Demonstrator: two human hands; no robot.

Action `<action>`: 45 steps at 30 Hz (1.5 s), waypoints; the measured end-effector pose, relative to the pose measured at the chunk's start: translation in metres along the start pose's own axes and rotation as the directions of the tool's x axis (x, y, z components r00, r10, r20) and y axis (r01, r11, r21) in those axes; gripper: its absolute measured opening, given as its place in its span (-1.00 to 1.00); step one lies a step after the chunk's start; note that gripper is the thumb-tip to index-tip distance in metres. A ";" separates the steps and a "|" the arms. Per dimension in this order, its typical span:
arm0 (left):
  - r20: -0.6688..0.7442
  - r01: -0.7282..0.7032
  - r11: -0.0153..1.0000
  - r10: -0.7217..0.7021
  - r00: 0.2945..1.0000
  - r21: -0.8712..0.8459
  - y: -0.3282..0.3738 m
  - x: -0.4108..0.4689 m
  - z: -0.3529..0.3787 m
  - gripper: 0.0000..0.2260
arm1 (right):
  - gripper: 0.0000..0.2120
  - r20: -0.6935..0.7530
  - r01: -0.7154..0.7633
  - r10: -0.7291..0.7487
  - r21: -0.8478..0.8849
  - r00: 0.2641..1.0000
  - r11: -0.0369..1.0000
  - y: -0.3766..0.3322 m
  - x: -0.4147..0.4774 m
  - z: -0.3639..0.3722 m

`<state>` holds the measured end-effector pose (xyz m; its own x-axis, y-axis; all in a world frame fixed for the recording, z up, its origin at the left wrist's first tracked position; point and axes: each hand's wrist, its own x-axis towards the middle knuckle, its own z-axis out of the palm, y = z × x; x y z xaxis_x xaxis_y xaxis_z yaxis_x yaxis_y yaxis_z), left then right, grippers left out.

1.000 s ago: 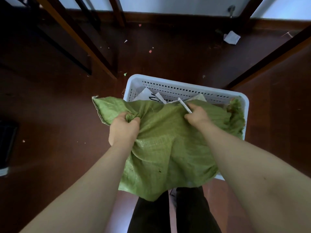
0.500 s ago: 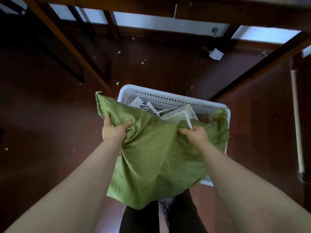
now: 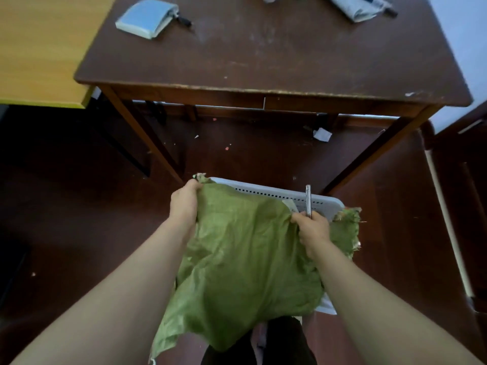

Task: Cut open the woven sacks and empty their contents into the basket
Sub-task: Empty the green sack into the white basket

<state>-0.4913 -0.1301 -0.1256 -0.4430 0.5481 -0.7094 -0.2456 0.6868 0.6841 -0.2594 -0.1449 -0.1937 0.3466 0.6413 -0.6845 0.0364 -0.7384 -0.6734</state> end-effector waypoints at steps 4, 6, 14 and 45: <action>0.097 0.038 0.976 -0.060 0.993 0.216 0.020 -0.030 0.002 -0.56 | -0.79 -0.025 0.089 -0.090 -0.039 0.996 0.995 -0.004 -0.028 -0.001; 0.087 -0.019 0.984 0.003 0.996 0.179 0.036 -0.040 0.006 -0.74 | -0.73 -0.033 0.149 -0.149 -0.011 0.988 0.989 -0.012 -0.039 0.002; 0.079 -0.128 0.975 0.144 0.986 -0.180 0.098 -0.074 0.014 -0.75 | -0.70 -0.134 0.111 -0.093 0.138 0.987 0.984 -0.010 -0.070 0.002; 0.264 -0.087 0.963 0.155 0.952 -0.254 0.104 -0.089 0.038 -0.76 | -0.72 0.160 0.076 -0.066 -0.063 0.985 0.995 -0.034 -0.031 -0.015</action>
<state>-0.4447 -0.0890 0.0019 -0.2324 0.7545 -0.6138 -0.4172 0.4927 0.7637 -0.2577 -0.1428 -0.1459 0.1893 0.7133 -0.6747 0.1216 -0.6989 -0.7048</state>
